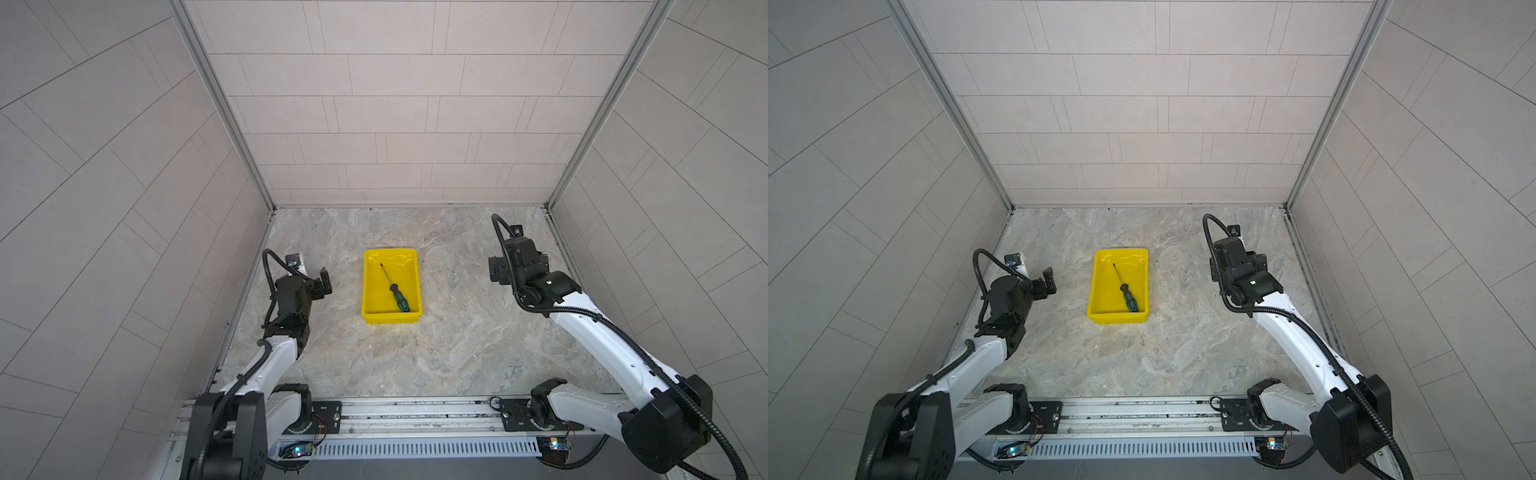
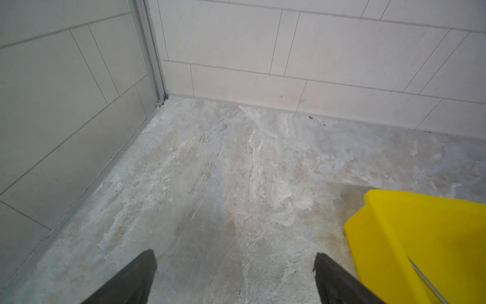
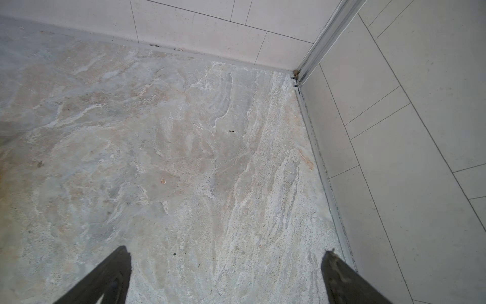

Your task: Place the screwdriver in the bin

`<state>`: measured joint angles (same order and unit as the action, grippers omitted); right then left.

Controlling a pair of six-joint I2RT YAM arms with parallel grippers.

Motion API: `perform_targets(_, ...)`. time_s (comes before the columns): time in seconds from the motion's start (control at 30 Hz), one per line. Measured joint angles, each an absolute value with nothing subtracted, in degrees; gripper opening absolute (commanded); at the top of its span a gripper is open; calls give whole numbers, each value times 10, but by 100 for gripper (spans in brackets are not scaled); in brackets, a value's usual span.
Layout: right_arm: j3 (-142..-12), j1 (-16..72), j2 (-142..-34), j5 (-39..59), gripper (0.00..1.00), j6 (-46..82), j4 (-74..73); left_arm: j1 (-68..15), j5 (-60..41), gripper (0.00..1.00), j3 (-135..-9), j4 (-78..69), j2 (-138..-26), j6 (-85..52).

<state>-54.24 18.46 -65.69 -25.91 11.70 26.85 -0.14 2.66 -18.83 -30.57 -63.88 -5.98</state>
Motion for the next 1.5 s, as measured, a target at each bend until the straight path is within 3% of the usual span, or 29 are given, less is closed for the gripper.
perform_targets(0.27, -441, 143, -685, -244, 100, 53, 140, -1, 43, 100, -138, -471, -764, -40)
perform_targets(0.57, -291, 86, -727, -247, 100, 52, -130, -1, 57, 100, -130, -656, -907, -29)
perform_targets(0.9, -236, 68, -863, -234, 100, 37, -389, -1, 45, 100, -179, -614, -910, -23)
perform_targets(1.07, -237, 30, -874, -192, 100, 45, -401, -1, 41, 100, -220, -556, -909, -18)
perform_targets(1.5, -249, 29, -874, -103, 100, 31, -405, -1, 41, 100, -224, -520, -909, -17)
